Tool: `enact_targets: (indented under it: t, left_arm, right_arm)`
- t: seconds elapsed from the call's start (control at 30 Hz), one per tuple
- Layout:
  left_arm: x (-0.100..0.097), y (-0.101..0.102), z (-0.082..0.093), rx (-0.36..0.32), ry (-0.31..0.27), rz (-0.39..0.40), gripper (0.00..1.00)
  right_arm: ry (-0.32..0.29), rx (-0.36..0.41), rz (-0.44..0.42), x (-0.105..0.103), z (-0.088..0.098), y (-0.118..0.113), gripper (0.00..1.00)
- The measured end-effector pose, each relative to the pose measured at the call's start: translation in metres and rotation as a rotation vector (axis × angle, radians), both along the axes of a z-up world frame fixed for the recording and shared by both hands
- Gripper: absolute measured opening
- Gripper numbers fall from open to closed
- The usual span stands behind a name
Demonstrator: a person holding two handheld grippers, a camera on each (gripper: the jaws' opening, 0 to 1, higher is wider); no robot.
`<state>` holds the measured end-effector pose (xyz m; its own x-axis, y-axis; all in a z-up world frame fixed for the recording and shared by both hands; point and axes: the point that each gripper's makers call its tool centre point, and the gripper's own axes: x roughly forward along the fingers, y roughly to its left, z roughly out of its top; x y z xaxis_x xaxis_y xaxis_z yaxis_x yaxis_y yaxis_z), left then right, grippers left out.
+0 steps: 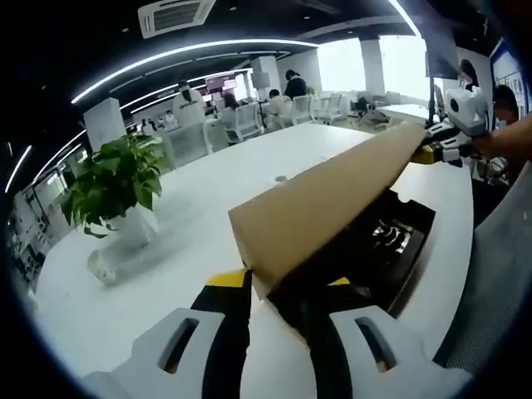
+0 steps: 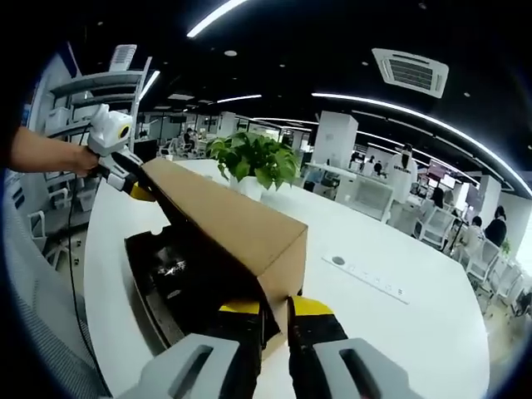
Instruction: Operate the shoe box by opening the lid, removing the specified soft item, and placing it in the target area until the item is outside and the box remains undamaged.
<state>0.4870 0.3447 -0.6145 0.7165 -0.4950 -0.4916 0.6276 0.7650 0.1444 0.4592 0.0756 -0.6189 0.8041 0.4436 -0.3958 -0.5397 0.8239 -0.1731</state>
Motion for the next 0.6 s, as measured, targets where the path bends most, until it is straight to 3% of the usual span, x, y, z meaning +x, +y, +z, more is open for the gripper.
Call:
enact_targets:
  t: [0.6]
  left_arm:
    - [0.024,0.002,0.009,0.007,-0.017,0.014,0.17]
  right_arm:
    - [-0.020,0.009,-0.014,0.021,0.011,-0.004,0.00]
